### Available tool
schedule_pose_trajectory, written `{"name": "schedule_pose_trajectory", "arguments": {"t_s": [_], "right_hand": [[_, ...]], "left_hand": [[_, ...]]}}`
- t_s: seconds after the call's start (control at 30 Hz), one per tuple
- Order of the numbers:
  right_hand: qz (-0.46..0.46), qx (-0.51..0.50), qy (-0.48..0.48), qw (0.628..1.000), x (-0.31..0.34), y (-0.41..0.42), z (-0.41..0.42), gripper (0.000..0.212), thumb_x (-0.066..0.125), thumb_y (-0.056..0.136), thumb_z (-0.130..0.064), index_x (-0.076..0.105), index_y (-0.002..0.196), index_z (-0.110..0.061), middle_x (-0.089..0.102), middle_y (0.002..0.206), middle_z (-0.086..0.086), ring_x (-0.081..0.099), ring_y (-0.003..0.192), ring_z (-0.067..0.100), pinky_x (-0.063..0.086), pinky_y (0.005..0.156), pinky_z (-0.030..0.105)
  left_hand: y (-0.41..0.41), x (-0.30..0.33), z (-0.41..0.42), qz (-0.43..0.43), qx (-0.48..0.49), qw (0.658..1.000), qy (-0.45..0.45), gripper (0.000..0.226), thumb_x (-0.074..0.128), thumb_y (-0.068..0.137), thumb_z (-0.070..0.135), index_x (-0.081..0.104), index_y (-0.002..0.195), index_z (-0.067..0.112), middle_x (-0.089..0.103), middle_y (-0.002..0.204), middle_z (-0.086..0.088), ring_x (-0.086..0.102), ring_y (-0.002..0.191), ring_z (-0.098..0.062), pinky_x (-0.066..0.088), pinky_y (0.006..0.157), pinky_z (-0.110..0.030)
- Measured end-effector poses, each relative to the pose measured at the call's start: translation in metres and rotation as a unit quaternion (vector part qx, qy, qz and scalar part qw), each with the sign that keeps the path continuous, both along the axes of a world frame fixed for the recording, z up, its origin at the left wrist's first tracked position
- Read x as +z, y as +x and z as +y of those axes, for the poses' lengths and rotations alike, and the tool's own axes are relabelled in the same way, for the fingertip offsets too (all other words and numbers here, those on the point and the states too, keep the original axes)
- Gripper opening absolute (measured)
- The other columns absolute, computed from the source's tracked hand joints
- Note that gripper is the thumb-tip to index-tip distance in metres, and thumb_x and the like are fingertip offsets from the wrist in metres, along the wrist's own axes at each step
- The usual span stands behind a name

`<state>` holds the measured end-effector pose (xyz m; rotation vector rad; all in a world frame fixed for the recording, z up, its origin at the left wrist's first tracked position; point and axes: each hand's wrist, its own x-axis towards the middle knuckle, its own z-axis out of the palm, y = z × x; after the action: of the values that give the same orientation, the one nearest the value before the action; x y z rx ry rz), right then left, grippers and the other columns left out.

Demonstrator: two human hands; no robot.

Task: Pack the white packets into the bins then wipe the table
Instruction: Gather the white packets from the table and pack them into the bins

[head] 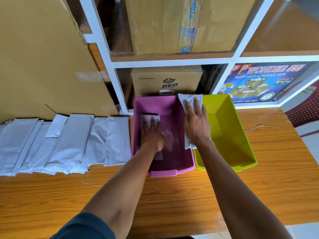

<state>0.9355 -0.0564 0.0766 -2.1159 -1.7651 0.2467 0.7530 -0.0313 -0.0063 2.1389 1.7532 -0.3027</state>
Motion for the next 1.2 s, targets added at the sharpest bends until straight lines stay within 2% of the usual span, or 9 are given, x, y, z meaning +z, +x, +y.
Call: {"name": "schedule_pose_trajectory", "arguments": {"t_s": [0.13,0.23,0.3,0.4,0.47,0.63,0.8,0.93,1.2], "right_hand": [[0.001,0.006,0.016,1.000,0.003,-0.004,0.001,0.060,0.041,0.107,-0.024,0.029,0.164,-0.036,0.015,0.176,-0.001,0.016,0.158,0.043,0.048,0.105,0.060],[0.005,0.022,0.037,0.999,0.009,-0.016,0.003,0.060,0.044,0.106,-0.024,0.030,0.165,-0.033,0.017,0.175,0.001,0.018,0.157,0.045,0.047,0.107,0.059],[0.005,0.034,0.044,0.998,0.013,-0.027,0.006,0.060,0.044,0.107,-0.024,0.030,0.165,-0.033,0.017,0.175,0.002,0.018,0.157,0.046,0.047,0.107,0.059],[0.009,0.057,0.046,0.997,0.015,-0.050,0.009,0.061,0.044,0.107,-0.024,0.029,0.165,-0.032,0.016,0.175,0.003,0.016,0.158,0.046,0.047,0.108,0.058],[0.002,0.078,0.040,0.996,0.010,-0.067,0.009,0.062,0.046,0.105,-0.023,0.030,0.164,-0.031,0.017,0.175,0.004,0.015,0.158,0.046,0.046,0.110,0.057],[-0.016,0.082,-0.047,0.995,-0.018,-0.086,0.003,0.066,0.045,0.106,-0.024,0.021,0.166,-0.035,0.005,0.177,0.002,0.011,0.159,0.044,0.047,0.108,0.056],[-0.022,0.094,-0.139,0.986,-0.049,-0.089,0.000,0.069,0.039,0.105,-0.021,0.011,0.167,-0.035,-0.010,0.176,0.001,-0.004,0.160,0.042,0.039,0.114,0.062],[-0.042,0.087,-0.177,0.979,-0.069,-0.086,0.007,0.075,0.038,0.103,-0.012,0.006,0.168,-0.030,-0.015,0.175,0.008,-0.002,0.158,0.047,0.035,0.115,0.065],[-0.045,0.084,-0.198,0.975,-0.089,-0.088,0.018,0.079,0.041,0.104,-0.016,-0.005,0.168,-0.021,-0.014,0.174,0.016,-0.016,0.158,0.045,-0.001,0.127,0.060]], "left_hand": [[-0.002,-0.003,0.003,0.006,-0.025,1.000,-0.001,0.074,0.026,0.110,0.045,-0.009,0.168,0.014,-0.021,0.174,-0.011,-0.039,0.150,-0.045,-0.013,0.125,-0.065],[-0.004,0.018,0.001,-0.045,-0.012,0.999,-0.006,0.076,0.036,0.112,0.038,-0.001,0.167,0.003,-0.011,0.175,-0.020,-0.019,0.160,-0.041,-0.004,0.131,-0.057],[-0.006,0.037,0.000,-0.112,0.020,0.993,0.021,0.073,0.049,0.108,0.020,0.010,0.166,-0.001,0.004,0.174,-0.024,-0.003,0.162,-0.041,0.008,0.132,-0.050],[-0.016,0.072,0.003,-0.207,0.087,0.970,0.095,0.056,0.052,0.097,-0.002,0.042,0.152,0.001,0.044,0.155,-0.022,0.043,0.144,-0.041,0.042,0.112,-0.045],[-0.027,0.091,0.004,-0.222,0.109,0.957,0.151,0.045,0.050,0.095,-0.005,0.054,0.139,0.001,0.057,0.139,-0.021,0.056,0.126,-0.041,0.047,0.098,-0.045],[-0.042,0.109,0.004,-0.278,0.118,0.927,0.221,0.057,0.047,0.092,-0.007,0.054,0.147,0.007,0.055,0.146,-0.019,0.056,0.130,-0.042,0.050,0.104,-0.055],[-0.063,0.102,-0.006,-0.267,0.114,0.927,0.237,0.057,0.046,0.094,-0.003,0.052,0.150,0.011,0.053,0.148,-0.015,0.057,0.129,-0.041,0.054,0.098,-0.057],[-0.062,0.092,-0.011,-0.266,0.108,0.931,0.226,0.056,0.048,0.094,0.000,0.052,0.148,0.014,0.053,0.149,-0.012,0.059,0.126,-0.041,0.055,0.095,-0.058],[-0.039,0.081,-0.017,-0.253,0.059,0.948,0.183,0.058,0.055,0.090,-0.007,0.055,0.144,0.012,0.058,0.143,-0.010,0.055,0.132,-0.035,0.048,0.104,-0.045]]}}
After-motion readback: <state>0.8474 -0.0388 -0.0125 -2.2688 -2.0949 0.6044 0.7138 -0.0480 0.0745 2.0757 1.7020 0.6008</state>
